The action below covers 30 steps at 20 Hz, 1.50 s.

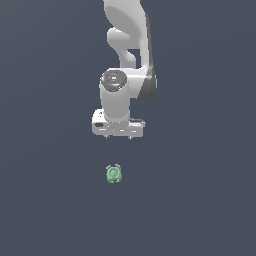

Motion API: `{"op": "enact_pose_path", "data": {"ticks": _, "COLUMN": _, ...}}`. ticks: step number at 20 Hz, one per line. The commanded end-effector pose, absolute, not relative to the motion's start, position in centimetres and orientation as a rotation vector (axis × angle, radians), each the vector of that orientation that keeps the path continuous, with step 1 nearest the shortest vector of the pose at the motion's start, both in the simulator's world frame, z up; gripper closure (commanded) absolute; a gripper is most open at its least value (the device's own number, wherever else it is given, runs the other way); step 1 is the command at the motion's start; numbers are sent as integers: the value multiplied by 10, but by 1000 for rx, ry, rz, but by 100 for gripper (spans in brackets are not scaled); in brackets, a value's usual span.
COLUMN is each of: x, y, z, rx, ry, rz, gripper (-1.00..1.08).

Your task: Pick up the object and move it to a goal position.

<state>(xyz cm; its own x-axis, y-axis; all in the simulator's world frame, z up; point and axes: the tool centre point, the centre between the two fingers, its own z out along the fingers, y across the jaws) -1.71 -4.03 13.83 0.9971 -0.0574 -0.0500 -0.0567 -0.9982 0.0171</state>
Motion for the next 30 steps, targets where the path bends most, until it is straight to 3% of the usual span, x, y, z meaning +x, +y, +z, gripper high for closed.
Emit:
{"op": "enact_pose_path", "data": {"ticks": 1, "x": -17, "y": -40, "z": 138, "rx": 3124, "ry": -89, "rz": -79, "gripper": -92}}
{"op": "enact_pose_path", "data": {"ticks": 11, "x": 1, "y": -9, "z": 162, "rx": 3135, "ry": -33, "rz": 13, "gripper": -92}}
{"op": "enact_pose_path", "data": {"ticks": 20, "x": 10, "y": -13, "z": 157, "rx": 3134, "ry": -15, "rz": 8, "gripper": -92}}
{"op": "enact_pose_path", "data": {"ticks": 30, "x": 47, "y": -28, "z": 137, "rx": 3134, "ry": 72, "rz": 5, "gripper": -92}}
